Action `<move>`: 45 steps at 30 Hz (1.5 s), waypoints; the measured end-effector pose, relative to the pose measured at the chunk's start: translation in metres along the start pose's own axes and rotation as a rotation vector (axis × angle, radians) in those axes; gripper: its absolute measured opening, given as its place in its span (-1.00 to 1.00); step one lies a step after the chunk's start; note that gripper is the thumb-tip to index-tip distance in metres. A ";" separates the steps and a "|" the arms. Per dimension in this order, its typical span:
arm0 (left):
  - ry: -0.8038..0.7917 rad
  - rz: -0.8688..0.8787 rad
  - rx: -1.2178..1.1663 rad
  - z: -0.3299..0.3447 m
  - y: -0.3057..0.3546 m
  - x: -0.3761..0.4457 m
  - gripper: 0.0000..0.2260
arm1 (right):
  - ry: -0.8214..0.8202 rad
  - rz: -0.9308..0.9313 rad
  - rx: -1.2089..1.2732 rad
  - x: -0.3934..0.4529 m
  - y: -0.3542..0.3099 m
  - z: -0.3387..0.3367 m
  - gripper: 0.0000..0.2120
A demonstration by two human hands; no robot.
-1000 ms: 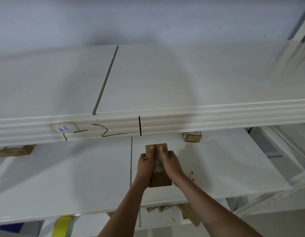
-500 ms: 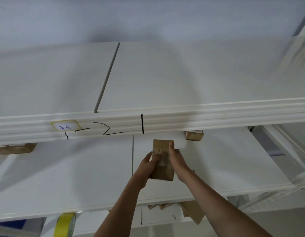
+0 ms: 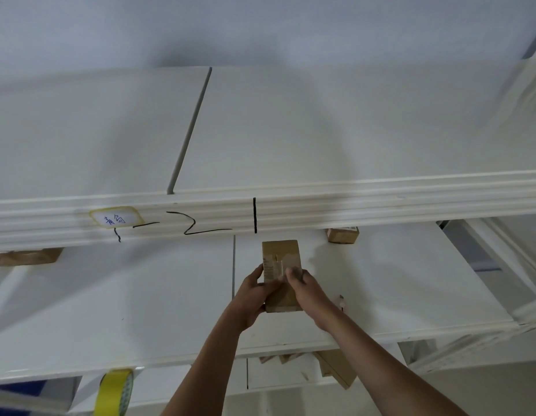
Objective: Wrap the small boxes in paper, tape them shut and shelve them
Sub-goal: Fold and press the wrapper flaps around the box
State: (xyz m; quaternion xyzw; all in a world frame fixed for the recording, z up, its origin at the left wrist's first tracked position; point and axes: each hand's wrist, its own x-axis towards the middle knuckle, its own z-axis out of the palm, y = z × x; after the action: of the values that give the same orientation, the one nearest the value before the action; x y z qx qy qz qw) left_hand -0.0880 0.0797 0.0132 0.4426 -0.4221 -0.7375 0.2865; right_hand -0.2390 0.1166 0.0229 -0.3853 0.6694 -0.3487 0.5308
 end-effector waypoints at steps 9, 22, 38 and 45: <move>-0.065 -0.061 -0.002 -0.007 -0.006 0.001 -0.29 | 0.032 0.054 0.147 0.012 0.007 -0.002 -0.53; -0.053 -0.012 -0.031 -0.015 -0.005 0.003 -0.50 | -0.132 0.020 0.070 0.015 0.005 -0.018 -0.62; 0.157 0.019 0.069 -0.009 -0.001 0.013 -0.59 | -0.065 0.026 -0.004 0.010 0.003 -0.014 -0.52; 0.103 0.049 0.094 -0.005 0.004 0.006 -0.65 | 0.064 -0.035 -0.165 0.004 -0.008 -0.010 -0.48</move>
State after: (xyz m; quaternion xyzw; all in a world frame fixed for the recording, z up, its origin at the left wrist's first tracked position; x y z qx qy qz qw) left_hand -0.0863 0.0716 0.0127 0.4826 -0.4517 -0.6858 0.3045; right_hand -0.2482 0.1104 0.0304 -0.4279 0.7056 -0.3137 0.4697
